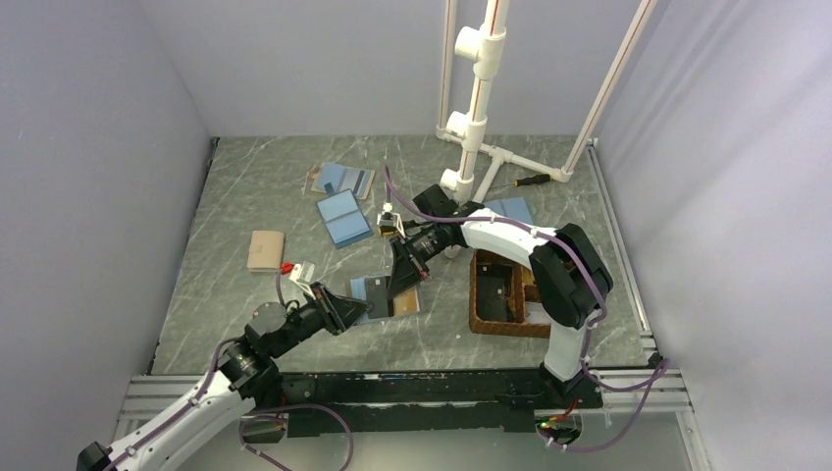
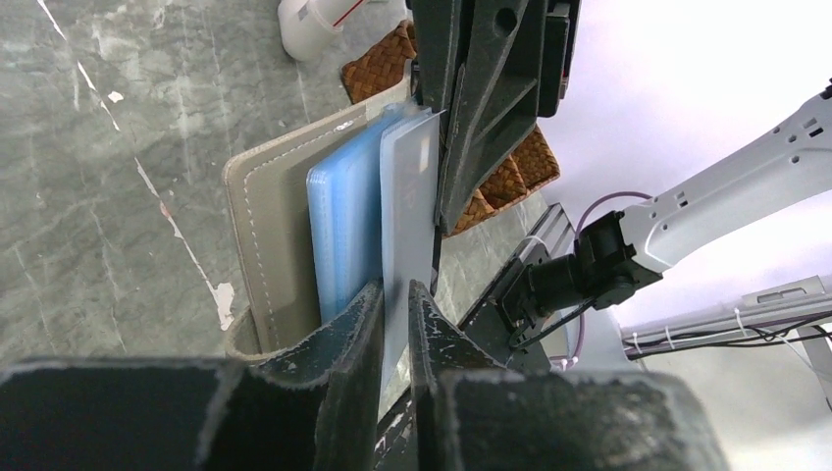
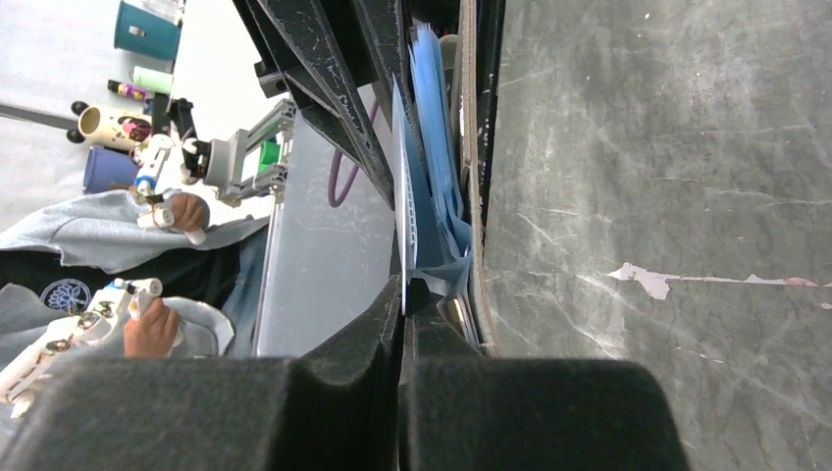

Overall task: Take the credit cards out of the card holder
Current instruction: Remove the credit card from the card holder.

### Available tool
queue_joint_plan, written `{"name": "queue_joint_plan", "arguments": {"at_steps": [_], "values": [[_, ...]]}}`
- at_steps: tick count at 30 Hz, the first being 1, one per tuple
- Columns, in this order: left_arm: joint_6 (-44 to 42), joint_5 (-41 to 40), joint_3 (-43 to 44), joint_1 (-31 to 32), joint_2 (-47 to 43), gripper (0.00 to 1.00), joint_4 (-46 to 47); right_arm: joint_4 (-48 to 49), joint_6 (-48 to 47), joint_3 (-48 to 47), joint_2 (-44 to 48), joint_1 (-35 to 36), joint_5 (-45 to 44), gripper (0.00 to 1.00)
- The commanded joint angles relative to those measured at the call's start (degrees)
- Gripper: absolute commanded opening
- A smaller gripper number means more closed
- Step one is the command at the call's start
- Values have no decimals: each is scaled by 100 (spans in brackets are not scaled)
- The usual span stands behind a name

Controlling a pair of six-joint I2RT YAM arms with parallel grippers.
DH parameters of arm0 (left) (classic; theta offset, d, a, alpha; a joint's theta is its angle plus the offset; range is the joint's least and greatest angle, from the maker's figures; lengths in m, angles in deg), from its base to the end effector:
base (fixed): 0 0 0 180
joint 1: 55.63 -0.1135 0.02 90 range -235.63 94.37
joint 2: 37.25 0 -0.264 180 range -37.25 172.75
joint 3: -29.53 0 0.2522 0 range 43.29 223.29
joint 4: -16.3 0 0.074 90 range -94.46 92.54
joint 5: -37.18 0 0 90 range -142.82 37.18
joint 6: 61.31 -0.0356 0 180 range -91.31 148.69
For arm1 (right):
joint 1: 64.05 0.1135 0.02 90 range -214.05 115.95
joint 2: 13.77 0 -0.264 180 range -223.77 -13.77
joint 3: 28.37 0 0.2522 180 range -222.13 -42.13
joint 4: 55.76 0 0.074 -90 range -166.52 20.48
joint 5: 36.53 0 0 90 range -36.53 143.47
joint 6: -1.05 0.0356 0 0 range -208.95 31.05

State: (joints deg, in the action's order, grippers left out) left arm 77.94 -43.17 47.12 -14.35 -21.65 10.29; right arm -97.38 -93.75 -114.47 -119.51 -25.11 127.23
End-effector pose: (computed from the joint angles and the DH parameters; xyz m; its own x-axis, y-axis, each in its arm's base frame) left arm 0.0912 -0.0880 0.1856 -0.6223 -0.4475 -0.6423 0.4667 0.4466 -0.7634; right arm 0.2659 0.2588 0.2092 -0.6348 -0.5431 -0.5496 -0.5900 -0.1185 0.7986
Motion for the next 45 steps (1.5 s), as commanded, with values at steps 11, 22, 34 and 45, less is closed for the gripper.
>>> {"name": "queue_joint_plan", "arguments": {"at_steps": [11, 22, 34, 45], "values": [[64, -118, 261, -1, -32, 17, -265, -303, -485, -237, -23, 71, -98, 0], [11, -223, 281, 3, -560, 0, -889, -524, -704, -335, -145, 83, -265, 0], [89, -951, 538, 2, -937, 0, -2471, -1108, -1364, -542, -331, 104, -732, 0], [119, -1382, 655, 3, -1233, 0, -3335, -1736, -2101, -785, -392, 237, -1164, 0]]}}
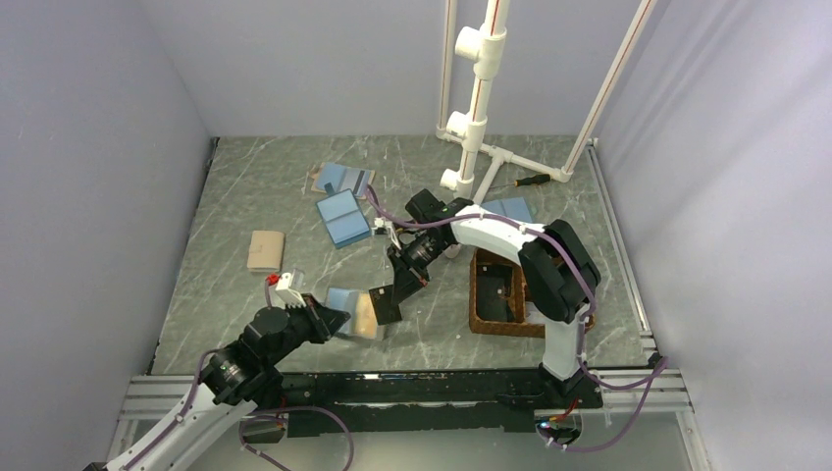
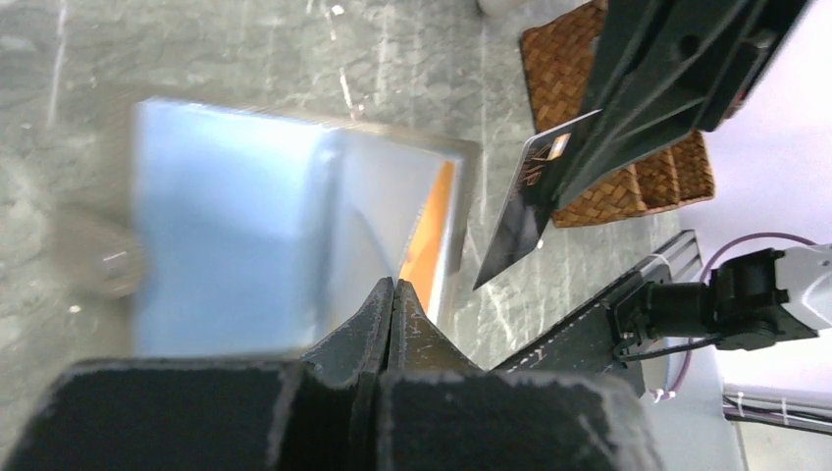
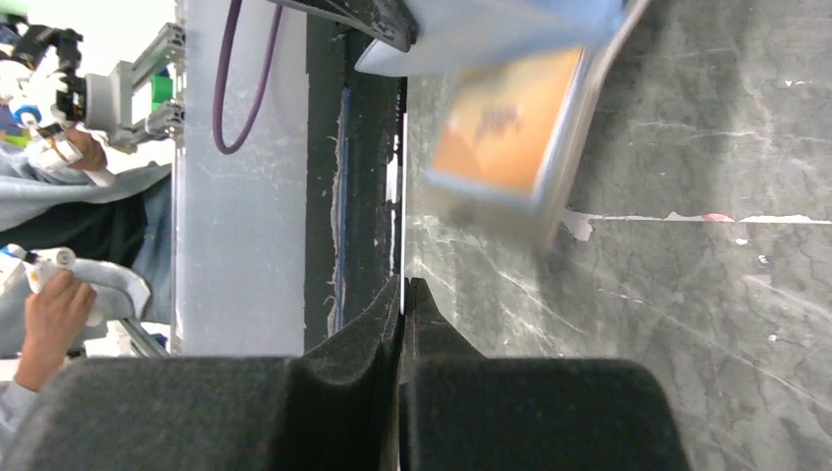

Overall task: Take the credit cards out of the card holder
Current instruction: Remove the credit card from the card holder, then place the credit card in the storage box.

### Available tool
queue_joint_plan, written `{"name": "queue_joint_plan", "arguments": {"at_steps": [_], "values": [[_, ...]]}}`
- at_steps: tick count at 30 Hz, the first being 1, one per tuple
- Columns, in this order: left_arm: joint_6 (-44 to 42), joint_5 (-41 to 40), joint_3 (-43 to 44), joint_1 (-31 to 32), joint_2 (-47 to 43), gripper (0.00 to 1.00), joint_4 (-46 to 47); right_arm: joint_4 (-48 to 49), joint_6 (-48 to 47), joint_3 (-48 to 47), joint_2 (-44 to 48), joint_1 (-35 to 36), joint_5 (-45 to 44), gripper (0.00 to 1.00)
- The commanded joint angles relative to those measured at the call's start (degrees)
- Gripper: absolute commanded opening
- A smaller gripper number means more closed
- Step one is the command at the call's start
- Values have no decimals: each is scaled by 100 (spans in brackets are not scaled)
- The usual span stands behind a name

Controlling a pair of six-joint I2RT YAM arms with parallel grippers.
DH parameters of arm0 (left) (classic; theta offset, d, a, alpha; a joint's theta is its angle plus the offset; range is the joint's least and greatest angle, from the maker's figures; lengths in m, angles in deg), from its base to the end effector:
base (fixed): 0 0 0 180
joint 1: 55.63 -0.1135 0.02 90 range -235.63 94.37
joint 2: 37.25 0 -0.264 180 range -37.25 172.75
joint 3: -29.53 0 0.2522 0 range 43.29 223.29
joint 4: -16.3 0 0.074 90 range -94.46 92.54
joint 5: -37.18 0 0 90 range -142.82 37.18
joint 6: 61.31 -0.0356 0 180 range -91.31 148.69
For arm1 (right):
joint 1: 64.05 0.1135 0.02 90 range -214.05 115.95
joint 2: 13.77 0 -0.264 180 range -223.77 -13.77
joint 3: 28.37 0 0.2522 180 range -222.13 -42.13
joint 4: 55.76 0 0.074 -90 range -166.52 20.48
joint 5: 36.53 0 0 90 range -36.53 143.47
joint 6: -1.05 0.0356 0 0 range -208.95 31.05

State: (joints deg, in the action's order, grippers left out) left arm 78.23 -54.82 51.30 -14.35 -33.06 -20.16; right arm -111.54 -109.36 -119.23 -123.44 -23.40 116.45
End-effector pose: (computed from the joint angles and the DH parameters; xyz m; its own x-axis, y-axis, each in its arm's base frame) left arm 0.0766 -0.0656 0.1735 -0.6406 -0.4495 -0.6226 0.2267 0.6639 -0.7126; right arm 0.2612 0.2661 0.1938 -0.5197 -0.6550 -0.5485 -0.7008 -0.0405 0.7122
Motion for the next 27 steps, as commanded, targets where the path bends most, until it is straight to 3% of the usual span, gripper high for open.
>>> {"name": "queue_joint_plan", "arguments": {"at_steps": [1, 16, 27], "values": [[98, -233, 228, 1, -93, 0, -314, -375, -608, -332, 10, 102, -137, 0], [187, -162, 3, 3, 203, 0, -35, -1807, -2402, -560, 607, 592, -964, 0], [93, 29, -48, 2, 966, 0, 783, -2127, -3403, 539, 2210, 603, -1937, 0]]}}
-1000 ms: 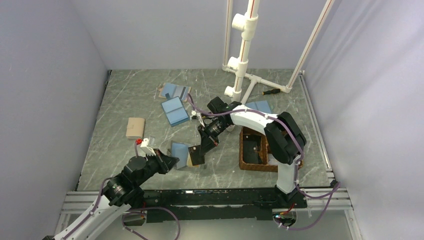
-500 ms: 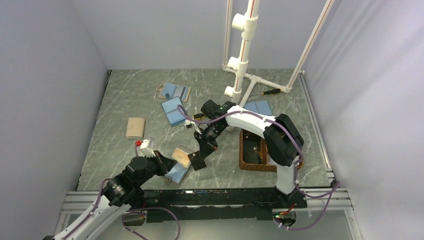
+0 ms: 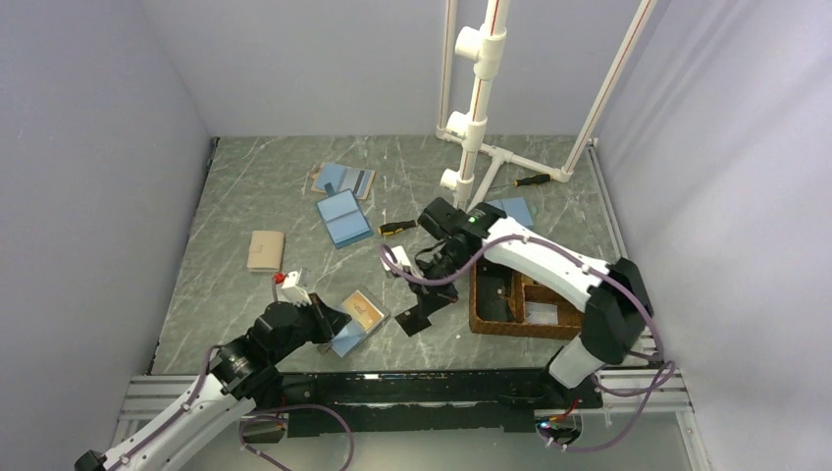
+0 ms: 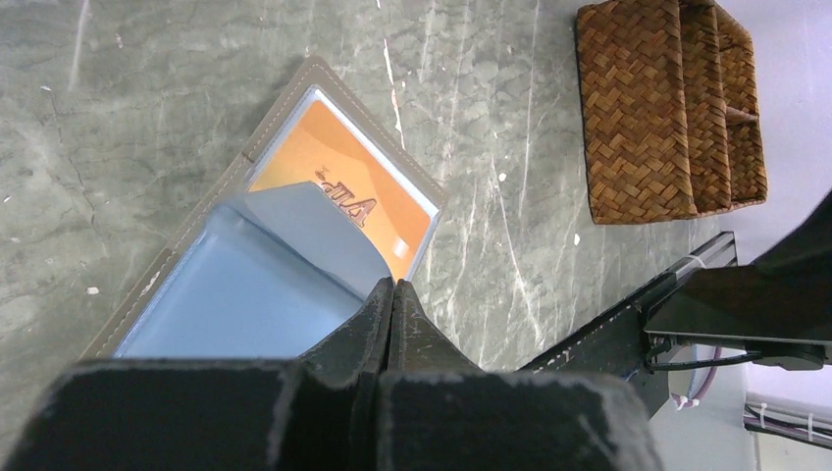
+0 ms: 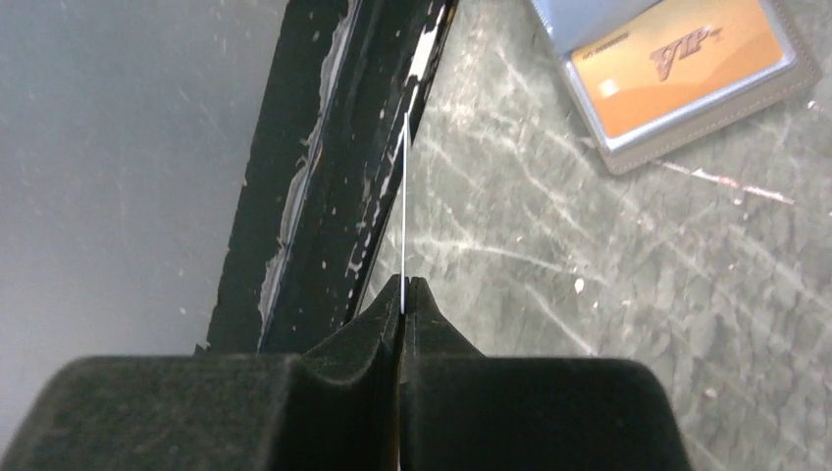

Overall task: Take the credit cards out of the card holder
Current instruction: Place the credit card in the storage box.

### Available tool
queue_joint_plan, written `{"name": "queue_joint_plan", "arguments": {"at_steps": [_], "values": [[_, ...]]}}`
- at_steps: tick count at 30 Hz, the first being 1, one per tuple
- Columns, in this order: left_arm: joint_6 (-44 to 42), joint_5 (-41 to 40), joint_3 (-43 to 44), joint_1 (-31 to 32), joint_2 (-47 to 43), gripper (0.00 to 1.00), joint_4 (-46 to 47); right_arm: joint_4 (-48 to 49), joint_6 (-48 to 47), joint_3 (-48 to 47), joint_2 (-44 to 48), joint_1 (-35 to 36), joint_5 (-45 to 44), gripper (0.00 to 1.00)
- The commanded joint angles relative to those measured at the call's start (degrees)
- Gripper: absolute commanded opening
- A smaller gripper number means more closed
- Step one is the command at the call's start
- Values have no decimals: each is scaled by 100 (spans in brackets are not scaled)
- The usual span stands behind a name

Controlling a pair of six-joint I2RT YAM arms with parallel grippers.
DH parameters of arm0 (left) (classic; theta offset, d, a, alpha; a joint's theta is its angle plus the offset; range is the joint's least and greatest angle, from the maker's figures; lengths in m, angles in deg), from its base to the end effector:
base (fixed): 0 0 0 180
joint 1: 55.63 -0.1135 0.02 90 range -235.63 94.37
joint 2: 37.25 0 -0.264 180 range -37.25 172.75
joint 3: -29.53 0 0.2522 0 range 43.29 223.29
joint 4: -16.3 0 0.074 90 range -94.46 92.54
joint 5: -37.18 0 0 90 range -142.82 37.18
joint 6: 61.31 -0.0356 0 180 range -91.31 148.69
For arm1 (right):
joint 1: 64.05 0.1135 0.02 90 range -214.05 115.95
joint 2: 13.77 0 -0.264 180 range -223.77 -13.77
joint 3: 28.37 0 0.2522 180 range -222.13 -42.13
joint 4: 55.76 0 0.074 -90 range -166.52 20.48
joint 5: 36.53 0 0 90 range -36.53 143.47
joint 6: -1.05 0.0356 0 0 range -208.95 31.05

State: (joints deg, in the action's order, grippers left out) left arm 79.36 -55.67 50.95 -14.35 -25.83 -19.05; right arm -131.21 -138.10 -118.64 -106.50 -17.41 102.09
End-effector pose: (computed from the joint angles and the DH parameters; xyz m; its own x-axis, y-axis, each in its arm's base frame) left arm 0.0828 -0.0703 0.1627 -0.6875 -0.4245 -0.5892 0.1473 0.7130 -0.6855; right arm 0.1900 0.2401 0.2710 0.0061 -0.7219 -0.6920 -0.8928 -0.3156 0.3215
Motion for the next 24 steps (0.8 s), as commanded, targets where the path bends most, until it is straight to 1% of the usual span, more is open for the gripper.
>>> {"name": "queue_joint_plan", "arguments": {"at_steps": [1, 4, 11, 17, 24], "values": [[-29, 130, -23, 3, 319, 0, 764, -125, -537, 613, 667, -3, -653, 0], [-39, 173, -43, 3, 566, 0, 1023, -266, -749, 827, 1107, -216, -782, 0], [-93, 232, -32, -6, 919, 0, 1365, -875, -1347, 959, 1985, -1657, -312, 0], [-92, 232, -80, -6, 905, 0, 1444, -835, -1400, 1305, 2580, -2800, -220, 0], [-111, 232, -52, -6, 669, 0, 1258, -571, -1203, 1600, 2805, -3924, -188, 0]]}}
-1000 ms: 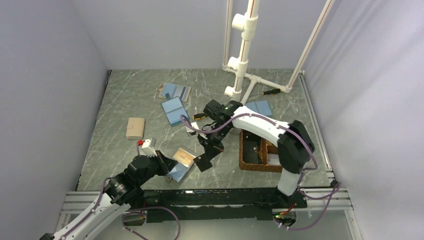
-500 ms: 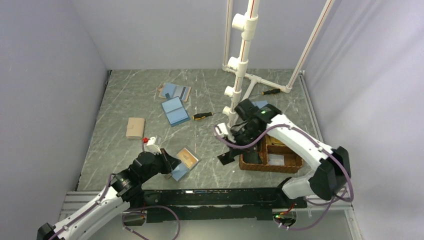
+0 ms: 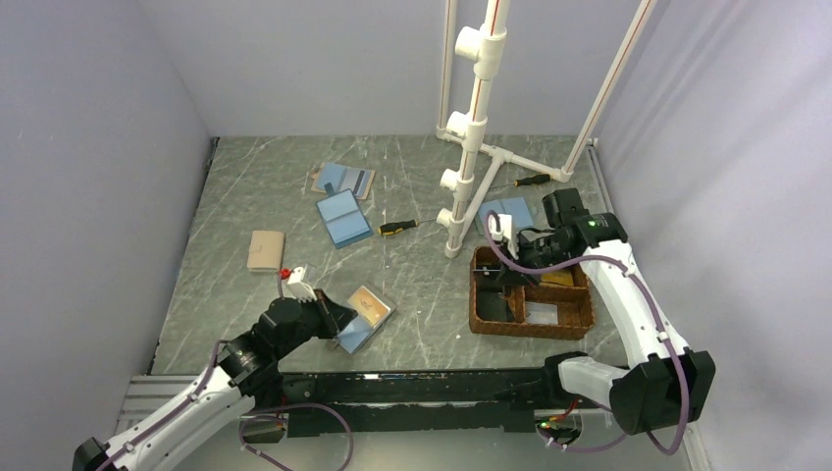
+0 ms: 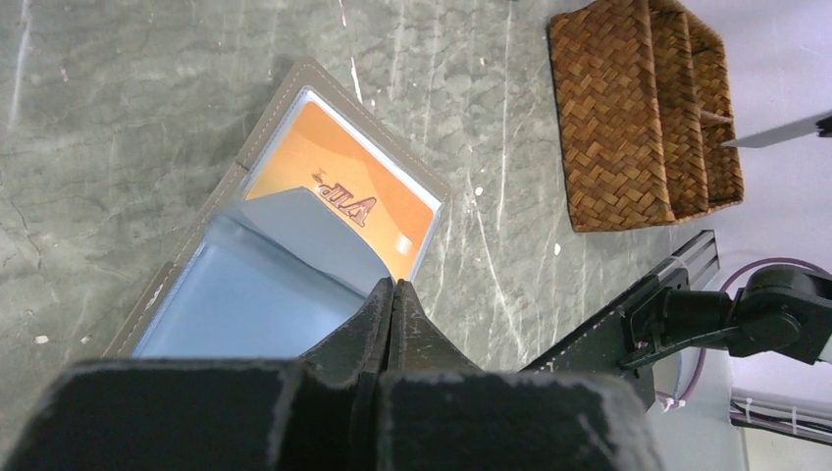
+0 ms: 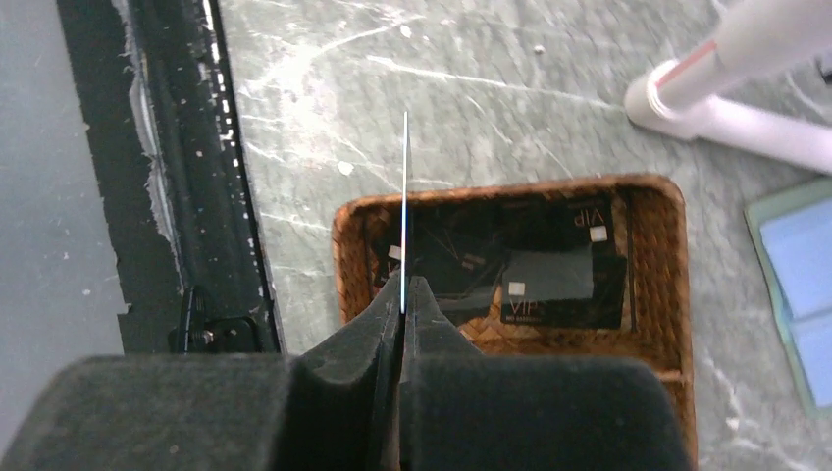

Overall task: Take the credit cards out of the card holder
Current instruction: Place the credit card in the storage box.

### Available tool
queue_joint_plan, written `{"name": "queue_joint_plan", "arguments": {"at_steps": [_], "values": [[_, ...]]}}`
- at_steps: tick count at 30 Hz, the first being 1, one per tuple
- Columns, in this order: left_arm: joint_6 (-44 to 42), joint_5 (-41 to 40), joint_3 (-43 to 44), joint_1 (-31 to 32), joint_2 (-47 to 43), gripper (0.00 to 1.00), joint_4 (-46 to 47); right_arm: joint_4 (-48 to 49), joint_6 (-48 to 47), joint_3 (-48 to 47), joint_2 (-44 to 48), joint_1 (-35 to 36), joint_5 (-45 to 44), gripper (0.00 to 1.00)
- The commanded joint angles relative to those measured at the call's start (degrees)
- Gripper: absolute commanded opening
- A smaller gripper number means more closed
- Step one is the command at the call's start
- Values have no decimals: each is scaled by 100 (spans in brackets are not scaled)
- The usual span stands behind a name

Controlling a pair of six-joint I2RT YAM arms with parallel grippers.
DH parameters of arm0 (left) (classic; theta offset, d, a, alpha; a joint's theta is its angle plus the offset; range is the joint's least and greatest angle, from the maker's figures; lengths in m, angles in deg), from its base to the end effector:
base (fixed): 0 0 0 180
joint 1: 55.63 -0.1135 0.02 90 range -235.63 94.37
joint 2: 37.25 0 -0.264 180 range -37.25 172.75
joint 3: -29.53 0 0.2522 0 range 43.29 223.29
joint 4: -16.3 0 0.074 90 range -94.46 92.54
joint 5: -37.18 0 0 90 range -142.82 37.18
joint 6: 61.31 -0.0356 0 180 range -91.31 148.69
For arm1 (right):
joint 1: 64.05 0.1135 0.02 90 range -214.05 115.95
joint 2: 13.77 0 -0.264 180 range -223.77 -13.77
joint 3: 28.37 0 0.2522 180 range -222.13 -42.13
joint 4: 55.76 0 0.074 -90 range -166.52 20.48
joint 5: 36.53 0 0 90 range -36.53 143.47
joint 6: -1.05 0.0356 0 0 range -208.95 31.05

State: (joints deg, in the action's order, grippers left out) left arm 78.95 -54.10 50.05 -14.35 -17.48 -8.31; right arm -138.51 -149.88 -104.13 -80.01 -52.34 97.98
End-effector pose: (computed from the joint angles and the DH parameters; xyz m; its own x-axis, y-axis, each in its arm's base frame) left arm 0.0937 -0.0812 0.1618 -0.6897 -0.4175 -0.5916 0.1781 0.6941 -0.6975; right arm 0.1820 0.0632 0.3017 -0.1559 -0.6689 -0.7269 -0.9860 0.1495 0.0739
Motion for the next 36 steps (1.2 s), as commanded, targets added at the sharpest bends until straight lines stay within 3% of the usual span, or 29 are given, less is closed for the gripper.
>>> {"name": "queue_joint_plan", "arguments": {"at_steps": [1, 20, 36], "values": [[-69, 75, 36, -6, -226, 0, 154, 235, 33, 205, 163, -528, 190, 0], [-43, 251, -39, -6, -364, 0, 271, 825, 900, 412, -630, -1316, -120, 0], [-34, 295, -105, -6, -135, 0, 551, 852, 1076, 447, -1132, -1346, -177, 3]]}}
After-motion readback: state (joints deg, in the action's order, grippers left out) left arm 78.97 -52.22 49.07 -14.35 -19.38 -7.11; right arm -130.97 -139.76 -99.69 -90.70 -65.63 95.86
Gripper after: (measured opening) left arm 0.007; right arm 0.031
